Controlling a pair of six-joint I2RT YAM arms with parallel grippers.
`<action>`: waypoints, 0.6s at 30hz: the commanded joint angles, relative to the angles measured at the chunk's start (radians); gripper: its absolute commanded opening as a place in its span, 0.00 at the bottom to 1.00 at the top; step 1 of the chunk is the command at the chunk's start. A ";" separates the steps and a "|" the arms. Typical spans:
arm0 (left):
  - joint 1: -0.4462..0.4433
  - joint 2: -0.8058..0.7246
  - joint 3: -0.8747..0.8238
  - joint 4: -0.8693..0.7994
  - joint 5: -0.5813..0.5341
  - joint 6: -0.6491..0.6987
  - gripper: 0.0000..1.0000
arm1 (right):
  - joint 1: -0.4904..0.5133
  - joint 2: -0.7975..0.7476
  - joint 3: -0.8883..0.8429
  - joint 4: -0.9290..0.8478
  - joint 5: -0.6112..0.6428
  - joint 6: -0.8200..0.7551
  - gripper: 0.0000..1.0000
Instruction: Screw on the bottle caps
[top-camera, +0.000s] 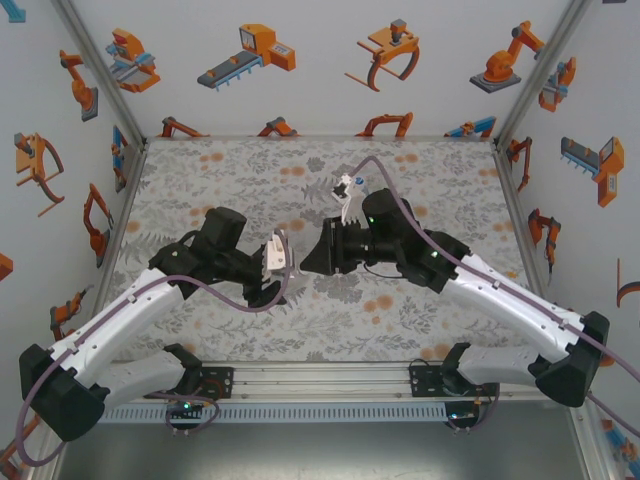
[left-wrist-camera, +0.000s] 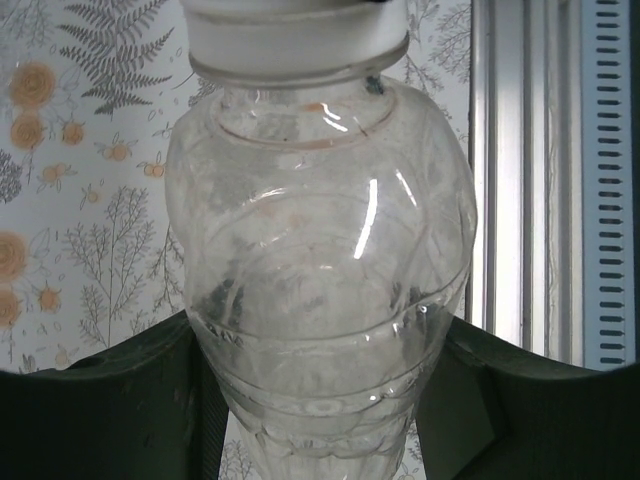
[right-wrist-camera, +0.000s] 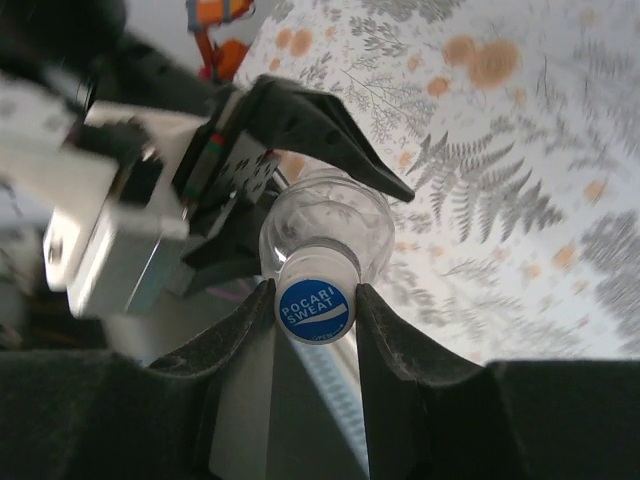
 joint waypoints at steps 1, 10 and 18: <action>-0.010 -0.011 0.021 0.060 0.017 0.012 0.00 | 0.000 0.015 -0.029 -0.033 0.175 0.433 0.00; -0.010 -0.011 0.022 0.062 0.038 0.010 0.00 | -0.002 0.025 -0.017 0.042 0.151 0.374 0.13; -0.010 -0.033 0.015 0.087 0.097 -0.005 0.00 | -0.007 -0.072 0.031 0.091 0.142 -0.115 0.51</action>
